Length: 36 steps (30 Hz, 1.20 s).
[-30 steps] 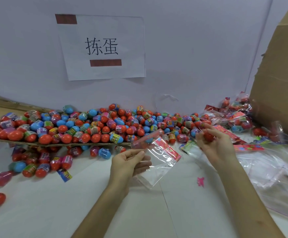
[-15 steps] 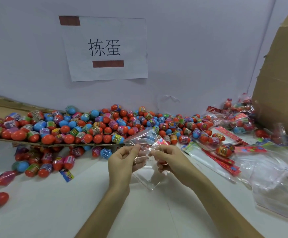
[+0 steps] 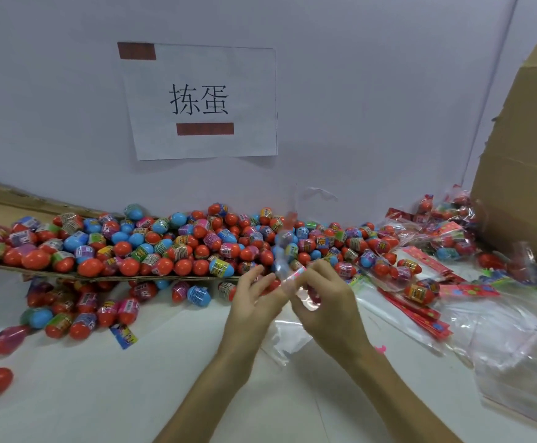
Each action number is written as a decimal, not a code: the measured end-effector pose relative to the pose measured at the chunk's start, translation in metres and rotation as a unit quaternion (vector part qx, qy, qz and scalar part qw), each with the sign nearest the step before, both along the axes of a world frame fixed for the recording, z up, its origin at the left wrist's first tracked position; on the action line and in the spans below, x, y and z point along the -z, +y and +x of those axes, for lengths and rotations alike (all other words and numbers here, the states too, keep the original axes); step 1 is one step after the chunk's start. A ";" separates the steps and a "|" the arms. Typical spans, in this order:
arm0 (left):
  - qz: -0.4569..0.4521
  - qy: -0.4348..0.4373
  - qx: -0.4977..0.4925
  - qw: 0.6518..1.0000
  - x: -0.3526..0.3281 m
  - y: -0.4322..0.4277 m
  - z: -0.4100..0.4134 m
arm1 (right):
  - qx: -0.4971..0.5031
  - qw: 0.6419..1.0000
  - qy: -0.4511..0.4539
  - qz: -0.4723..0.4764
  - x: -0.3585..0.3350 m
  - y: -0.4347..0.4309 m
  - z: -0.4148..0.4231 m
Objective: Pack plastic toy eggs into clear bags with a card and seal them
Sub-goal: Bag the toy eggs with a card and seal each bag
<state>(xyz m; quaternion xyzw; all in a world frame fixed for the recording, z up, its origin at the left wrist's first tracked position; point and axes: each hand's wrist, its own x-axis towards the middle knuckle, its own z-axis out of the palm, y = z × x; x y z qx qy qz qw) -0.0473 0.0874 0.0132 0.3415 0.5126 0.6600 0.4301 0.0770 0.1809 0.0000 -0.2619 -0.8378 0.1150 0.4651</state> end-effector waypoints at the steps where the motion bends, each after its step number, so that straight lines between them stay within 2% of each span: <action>1: -0.005 0.010 0.007 1.000 0.001 0.000 0.005 | -0.023 0.999 -0.034 0.006 0.002 -0.004 -0.003; 4: -0.011 0.037 -0.039 0.999 0.007 0.001 0.013 | -0.084 0.993 -0.087 -0.012 0.006 -0.014 -0.008; 8: -0.023 -0.133 -0.081 0.988 0.002 0.003 0.006 | -0.195 0.967 -0.086 -0.137 -0.001 -0.012 -0.001; 11: -0.026 -0.184 -0.073 0.980 -0.003 0.000 -0.005 | -0.171 0.965 -0.051 -0.193 -0.005 -0.006 0.003; 14: -0.022 -0.218 -0.070 0.973 -0.006 -0.001 -0.009 | -0.104 0.980 0.013 -0.167 -0.004 -0.003 0.001; 18: -0.014 -0.229 -0.083 0.970 -0.007 -0.002 -0.011 | -0.098 0.976 0.105 -0.166 -0.007 -0.004 0.001; 23: -0.009 -0.252 -0.086 0.964 -0.005 -0.001 -0.017 | -0.082 0.990 0.088 -0.074 -0.008 -0.011 -0.004; 28: 0.005 -0.257 -0.078 0.963 -0.004 -0.002 -0.018 | -0.113 0.988 0.036 -0.095 -0.003 -0.015 -0.006; 36: -0.004 -0.298 -0.038 0.954 -0.005 -0.001 -0.013 | -0.074 0.992 0.052 -0.090 -0.001 -0.011 -0.007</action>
